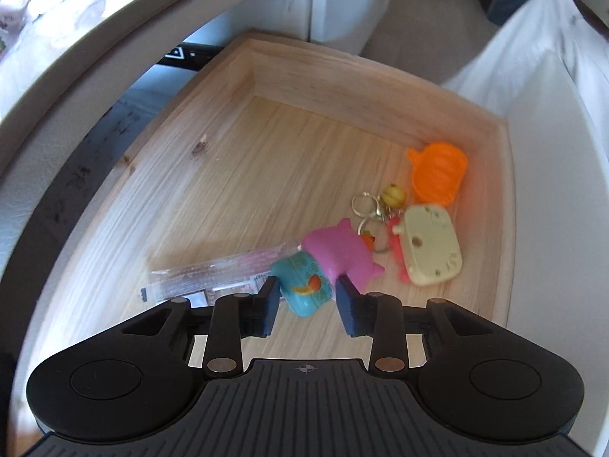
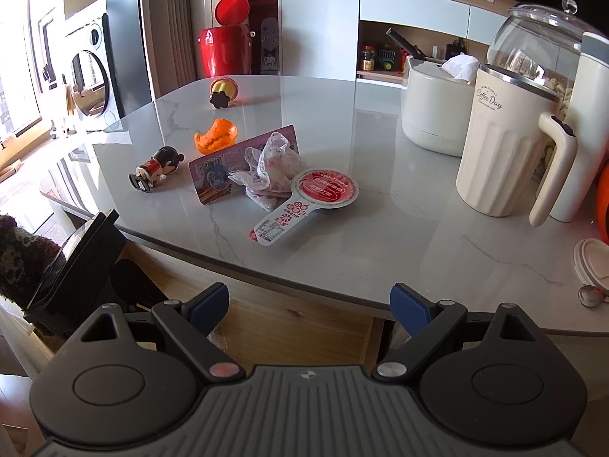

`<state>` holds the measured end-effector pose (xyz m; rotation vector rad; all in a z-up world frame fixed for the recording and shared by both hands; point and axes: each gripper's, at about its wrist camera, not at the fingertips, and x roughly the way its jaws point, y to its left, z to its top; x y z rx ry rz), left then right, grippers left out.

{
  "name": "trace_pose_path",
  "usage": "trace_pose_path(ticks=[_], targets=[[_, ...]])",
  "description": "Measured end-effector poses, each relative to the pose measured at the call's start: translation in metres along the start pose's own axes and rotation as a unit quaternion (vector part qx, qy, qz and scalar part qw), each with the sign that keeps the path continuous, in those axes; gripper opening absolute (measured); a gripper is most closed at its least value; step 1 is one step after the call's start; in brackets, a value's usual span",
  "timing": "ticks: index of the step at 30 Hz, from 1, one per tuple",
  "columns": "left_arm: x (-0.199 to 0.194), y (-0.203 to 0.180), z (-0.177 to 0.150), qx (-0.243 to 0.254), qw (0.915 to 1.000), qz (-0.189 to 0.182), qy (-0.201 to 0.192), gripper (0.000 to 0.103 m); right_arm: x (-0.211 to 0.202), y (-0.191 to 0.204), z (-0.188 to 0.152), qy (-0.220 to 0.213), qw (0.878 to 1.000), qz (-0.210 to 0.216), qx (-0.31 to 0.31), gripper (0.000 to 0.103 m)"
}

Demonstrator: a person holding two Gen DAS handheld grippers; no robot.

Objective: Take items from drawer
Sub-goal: 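Grasp the pink pig toy and teal toy together with the left gripper, then lift the pink and teal toys out of the drawer with the left gripper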

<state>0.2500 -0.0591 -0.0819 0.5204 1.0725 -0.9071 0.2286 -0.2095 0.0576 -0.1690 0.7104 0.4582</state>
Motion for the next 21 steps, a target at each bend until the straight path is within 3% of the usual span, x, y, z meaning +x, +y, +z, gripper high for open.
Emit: trace_pose_path(ticks=[10,16,21], targets=[[0.025,0.001,0.019,-0.067,0.9964,-0.042,-0.032,0.041,-0.001,-0.001,0.001,-0.004,1.0,0.0,0.003,0.093],[0.034,0.01,0.025,-0.154,0.9855,-0.07,-0.014,0.04,-0.003,-0.004,0.002,-0.011,1.0,0.0,0.006,0.093],[0.033,0.008,0.025,-0.178,0.9813,-0.071,-0.012,0.036,-0.006,-0.008,0.002,-0.019,1.0,-0.003,0.009,0.093]])
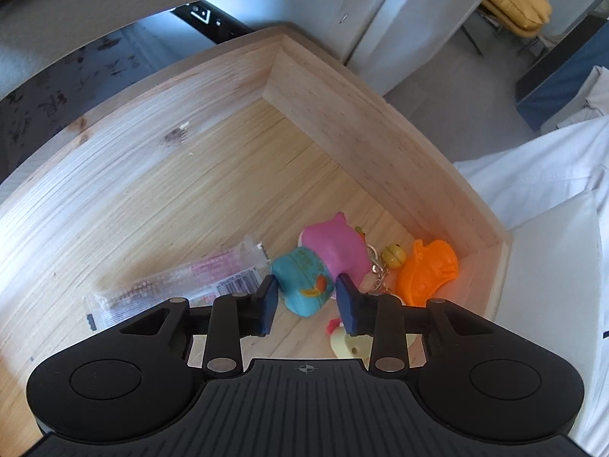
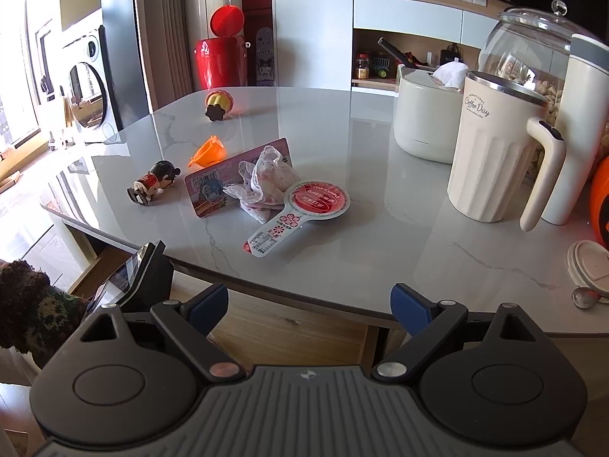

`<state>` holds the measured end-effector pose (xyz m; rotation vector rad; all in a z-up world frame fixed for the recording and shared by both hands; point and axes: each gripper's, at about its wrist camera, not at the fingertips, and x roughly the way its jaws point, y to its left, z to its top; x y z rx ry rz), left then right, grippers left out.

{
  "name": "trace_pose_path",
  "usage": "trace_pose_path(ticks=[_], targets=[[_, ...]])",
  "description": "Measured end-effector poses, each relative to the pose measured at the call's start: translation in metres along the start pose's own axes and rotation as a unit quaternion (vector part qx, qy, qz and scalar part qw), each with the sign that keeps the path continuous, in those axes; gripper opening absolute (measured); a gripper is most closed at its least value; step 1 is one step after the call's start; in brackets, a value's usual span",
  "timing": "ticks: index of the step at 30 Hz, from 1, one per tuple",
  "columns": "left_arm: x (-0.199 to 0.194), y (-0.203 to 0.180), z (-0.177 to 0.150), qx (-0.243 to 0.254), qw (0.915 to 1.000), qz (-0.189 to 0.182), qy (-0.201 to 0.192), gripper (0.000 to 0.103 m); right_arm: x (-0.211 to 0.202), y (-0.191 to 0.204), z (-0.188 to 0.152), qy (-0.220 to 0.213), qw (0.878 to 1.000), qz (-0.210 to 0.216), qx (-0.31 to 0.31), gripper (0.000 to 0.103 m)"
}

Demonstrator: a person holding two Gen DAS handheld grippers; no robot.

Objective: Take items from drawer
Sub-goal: 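Lift the pink and teal toys out of the drawer with the left gripper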

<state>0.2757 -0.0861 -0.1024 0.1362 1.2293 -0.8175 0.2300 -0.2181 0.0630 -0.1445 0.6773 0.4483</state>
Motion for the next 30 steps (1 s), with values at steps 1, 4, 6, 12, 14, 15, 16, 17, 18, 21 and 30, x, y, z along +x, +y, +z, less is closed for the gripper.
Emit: trace_pose_path(ticks=[1,4,6,12,14,15,16,17,18,21,30], targets=[[-0.001,-0.002,-0.001,0.007,1.0,0.006,-0.003,0.034,-0.001,-0.001,0.0,-0.002,1.0,-0.001,0.0,0.093],[-0.016,-0.016,-0.006,0.05,0.9976,0.047,-0.014,0.03,-0.003,-0.005,0.001,0.002,1.0,0.002,0.003,0.093],[-0.035,-0.025,-0.011,0.075,0.9936,0.08,-0.026,0.029,-0.002,-0.007,0.002,0.014,1.0,0.017,0.002,0.093],[-0.117,-0.026,-0.049,0.073,0.9872,0.123,-0.07,0.029,0.009,0.018,-0.008,0.065,0.992,0.047,-0.102,0.093],[-0.137,-0.021,-0.066,0.057,0.9862,0.135,-0.077,0.029,0.019,0.035,-0.014,0.086,0.983,0.066,-0.15,0.087],[-0.146,-0.018,-0.076,0.045,0.9859,0.139,-0.081,0.029,0.025,0.046,-0.017,0.098,0.976,0.077,-0.177,0.079],[-0.152,-0.015,-0.082,0.034,0.9855,0.142,-0.086,0.029,0.033,0.056,-0.021,0.109,0.969,0.086,-0.203,0.07],[-0.159,-0.013,-0.091,0.022,0.9848,0.145,-0.093,0.029,0.04,0.066,-0.024,0.119,0.962,0.094,-0.226,0.067],[-0.165,-0.01,-0.1,0.008,0.9837,0.148,-0.101,0.029,0.05,0.077,-0.028,0.13,0.954,0.104,-0.248,0.062],[-0.177,0.002,-0.121,-0.04,0.9806,0.141,-0.13,0.029,0.08,0.102,-0.037,0.164,0.933,0.134,-0.291,0.057],[-0.194,0.03,-0.148,-0.102,0.9745,0.129,-0.153,0.029,0.158,0.13,-0.06,0.212,0.907,0.147,-0.334,0.057]])
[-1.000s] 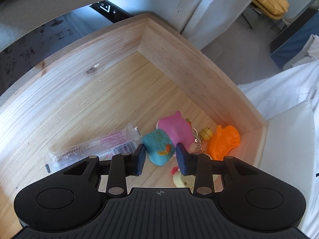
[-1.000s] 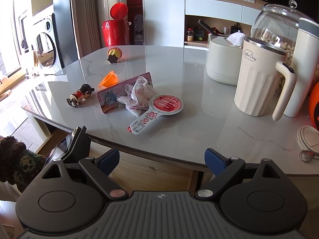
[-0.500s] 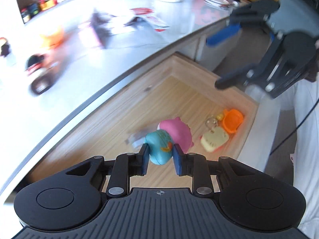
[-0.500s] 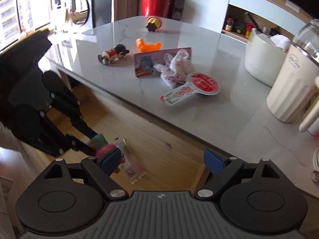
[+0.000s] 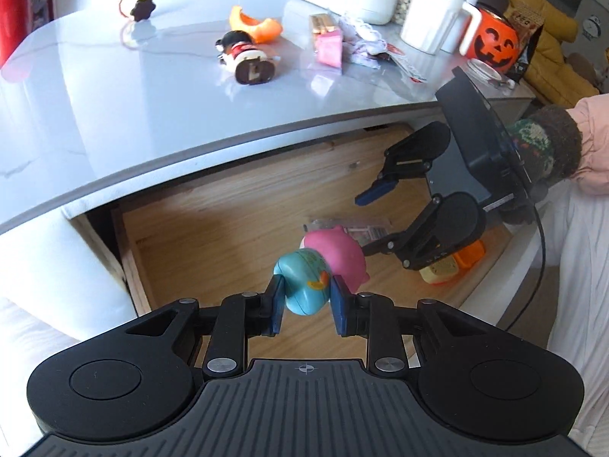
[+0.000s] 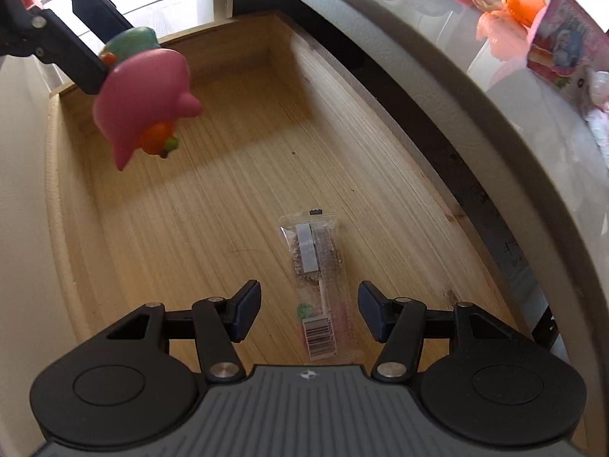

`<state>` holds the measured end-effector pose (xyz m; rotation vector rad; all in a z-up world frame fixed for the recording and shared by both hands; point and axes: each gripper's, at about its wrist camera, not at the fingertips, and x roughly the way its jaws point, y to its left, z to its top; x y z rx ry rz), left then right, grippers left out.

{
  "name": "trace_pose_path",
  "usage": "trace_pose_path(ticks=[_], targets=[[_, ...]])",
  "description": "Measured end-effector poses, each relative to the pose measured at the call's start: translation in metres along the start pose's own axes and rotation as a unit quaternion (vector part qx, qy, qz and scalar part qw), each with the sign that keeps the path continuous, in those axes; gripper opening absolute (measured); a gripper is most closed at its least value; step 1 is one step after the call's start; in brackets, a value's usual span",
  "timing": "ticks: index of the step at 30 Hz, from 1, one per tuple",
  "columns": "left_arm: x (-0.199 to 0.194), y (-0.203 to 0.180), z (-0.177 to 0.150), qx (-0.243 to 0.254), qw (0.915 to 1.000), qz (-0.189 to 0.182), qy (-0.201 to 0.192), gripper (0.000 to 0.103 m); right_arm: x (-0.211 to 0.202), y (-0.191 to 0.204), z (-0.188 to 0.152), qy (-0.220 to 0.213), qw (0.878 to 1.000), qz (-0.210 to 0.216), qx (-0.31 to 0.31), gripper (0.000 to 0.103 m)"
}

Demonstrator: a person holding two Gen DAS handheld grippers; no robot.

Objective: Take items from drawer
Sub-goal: 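Lift the pink and teal toys out of the drawer with the left gripper, then grasp the clear snack packet with the right gripper while the left carries the toys to the countertop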

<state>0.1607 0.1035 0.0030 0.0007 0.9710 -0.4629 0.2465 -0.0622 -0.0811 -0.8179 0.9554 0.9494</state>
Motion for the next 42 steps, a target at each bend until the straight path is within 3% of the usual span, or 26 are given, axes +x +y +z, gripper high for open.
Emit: trace_pose_path(ticks=[6,8,9,12,17,24,30,32,36,38,42], targets=[[0.0,0.01,-0.002,-0.018,0.9998,-0.002,-0.003,0.029,0.024,-0.011,-0.001,0.008,0.999,0.032,0.026,0.059],[0.001,0.009,0.0,-0.016,0.9998,-0.004,-0.004,0.029,0.023,-0.011,-0.001,0.015,0.999,0.04,0.029,0.051],[0.001,0.008,0.0,-0.015,0.9999,-0.004,-0.005,0.029,0.021,-0.009,0.0,0.024,0.999,0.038,0.02,0.033],[0.0,0.006,0.001,-0.009,0.9999,-0.001,-0.006,0.029,0.01,0.002,0.002,0.04,0.999,0.031,-0.005,0.031],[-0.005,0.0,0.002,-0.002,0.9998,-0.003,-0.017,0.029,-0.033,0.015,0.001,0.023,0.999,0.018,-0.015,0.027],[-0.049,-0.004,0.033,-0.017,0.9909,-0.017,-0.132,0.029,-0.123,0.036,-0.017,-0.051,0.998,-0.013,0.029,0.026],[-0.042,0.016,0.089,-0.064,0.9696,0.082,-0.222,0.03,-0.159,0.043,-0.02,-0.093,0.992,-0.033,0.079,0.026],[-0.028,0.032,0.098,-0.102,0.9647,0.106,-0.218,0.03,-0.161,0.04,-0.018,-0.097,0.99,-0.041,0.093,0.026],[-0.005,0.049,0.101,-0.144,0.9667,0.107,-0.182,0.031,-0.16,0.036,-0.018,-0.102,0.986,-0.05,0.119,0.026],[0.0,0.044,0.101,-0.131,0.9668,0.128,-0.178,0.031,-0.157,0.035,-0.018,-0.103,0.985,-0.054,0.128,0.026],[0.004,0.029,0.094,-0.068,0.9606,0.208,-0.172,0.03,-0.158,0.029,-0.01,-0.108,0.982,-0.058,0.141,0.026]])
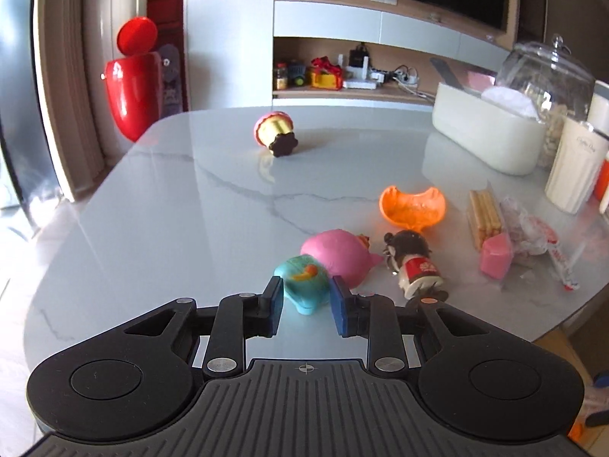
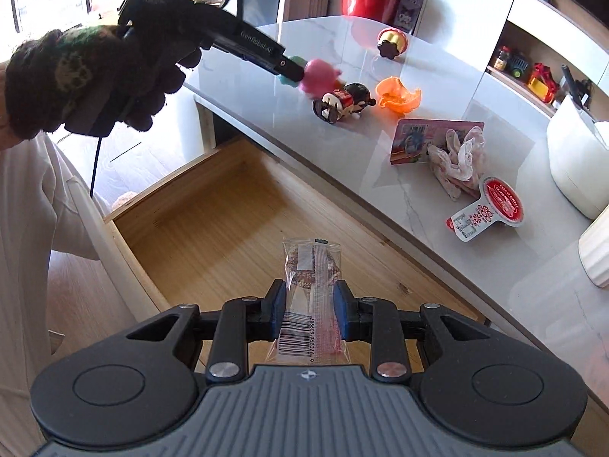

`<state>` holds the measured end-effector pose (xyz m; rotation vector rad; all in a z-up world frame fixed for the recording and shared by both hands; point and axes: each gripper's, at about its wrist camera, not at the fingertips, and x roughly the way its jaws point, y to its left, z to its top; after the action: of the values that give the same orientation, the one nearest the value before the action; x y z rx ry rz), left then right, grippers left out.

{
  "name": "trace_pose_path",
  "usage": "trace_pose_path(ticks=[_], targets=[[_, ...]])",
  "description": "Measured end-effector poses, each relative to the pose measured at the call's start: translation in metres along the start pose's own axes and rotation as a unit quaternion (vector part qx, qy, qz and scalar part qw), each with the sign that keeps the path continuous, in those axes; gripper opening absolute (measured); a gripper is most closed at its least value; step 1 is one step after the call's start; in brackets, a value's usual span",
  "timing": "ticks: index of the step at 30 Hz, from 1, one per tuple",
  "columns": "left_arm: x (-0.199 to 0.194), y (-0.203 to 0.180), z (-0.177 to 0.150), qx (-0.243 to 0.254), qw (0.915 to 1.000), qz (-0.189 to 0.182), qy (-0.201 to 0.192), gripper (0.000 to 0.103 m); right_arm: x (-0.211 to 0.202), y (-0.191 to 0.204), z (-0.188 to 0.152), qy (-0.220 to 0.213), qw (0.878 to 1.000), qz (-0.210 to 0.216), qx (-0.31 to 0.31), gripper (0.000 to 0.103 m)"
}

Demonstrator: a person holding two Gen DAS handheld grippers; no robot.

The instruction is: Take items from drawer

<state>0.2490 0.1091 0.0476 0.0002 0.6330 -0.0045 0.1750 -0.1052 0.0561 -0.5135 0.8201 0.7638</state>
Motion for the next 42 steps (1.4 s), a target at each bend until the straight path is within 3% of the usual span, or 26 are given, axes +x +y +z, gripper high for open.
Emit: trace_pose_path(ticks=[8,9,10,13,17,20,21,22,26,30,32,36,42], targets=[[-0.009,0.016,-0.002,-0.013,0.9999,0.007,-0.003,0.03,-0.012,-0.015,0.054,-0.061,0.998,-0.006,0.034,0.026],[-0.009,0.017,-0.002,-0.016,0.9999,0.004,-0.003,0.03,-0.013,-0.018,0.066,-0.072,0.997,-0.014,0.039,0.013],[-0.01,0.018,-0.002,-0.017,0.9998,0.003,-0.003,0.03,-0.011,-0.021,0.077,-0.078,0.996,-0.02,0.043,0.009],[-0.014,0.023,-0.002,-0.023,0.9997,0.005,-0.008,0.03,0.0,-0.029,0.108,-0.096,0.993,-0.042,0.046,0.009],[-0.022,0.035,-0.001,-0.045,0.9989,0.004,-0.016,0.03,0.016,-0.034,0.125,-0.077,0.996,-0.001,0.044,0.009],[-0.032,0.042,-0.003,-0.068,0.9973,-0.023,-0.015,0.03,0.027,-0.019,0.111,-0.032,0.999,0.026,-0.004,0.013],[-0.036,0.043,-0.004,-0.072,0.9968,-0.033,-0.014,0.03,0.035,-0.01,0.098,-0.005,0.999,0.031,-0.028,0.019],[-0.038,0.042,-0.006,-0.071,0.9966,-0.04,-0.014,0.03,0.042,-0.005,0.087,0.014,0.998,0.032,-0.043,0.027],[-0.045,0.041,-0.011,-0.061,0.9968,-0.047,-0.019,0.03,0.079,0.013,0.03,0.079,0.992,0.012,-0.098,0.039],[-0.049,0.046,-0.011,-0.072,0.9955,-0.051,-0.035,0.03,0.116,0.021,-0.006,0.071,0.982,0.0,-0.172,0.054],[-0.051,0.049,-0.011,-0.079,0.9944,-0.053,-0.046,0.03,0.136,0.02,-0.016,0.079,0.978,0.004,-0.192,0.054],[-0.051,0.055,-0.011,-0.092,0.9921,-0.058,-0.062,0.03,0.172,0.01,-0.025,0.077,0.98,0.023,-0.184,0.056],[-0.043,0.064,-0.014,-0.112,0.9903,-0.059,-0.056,0.029,0.201,-0.011,-0.019,0.069,0.987,0.073,-0.123,0.075]])
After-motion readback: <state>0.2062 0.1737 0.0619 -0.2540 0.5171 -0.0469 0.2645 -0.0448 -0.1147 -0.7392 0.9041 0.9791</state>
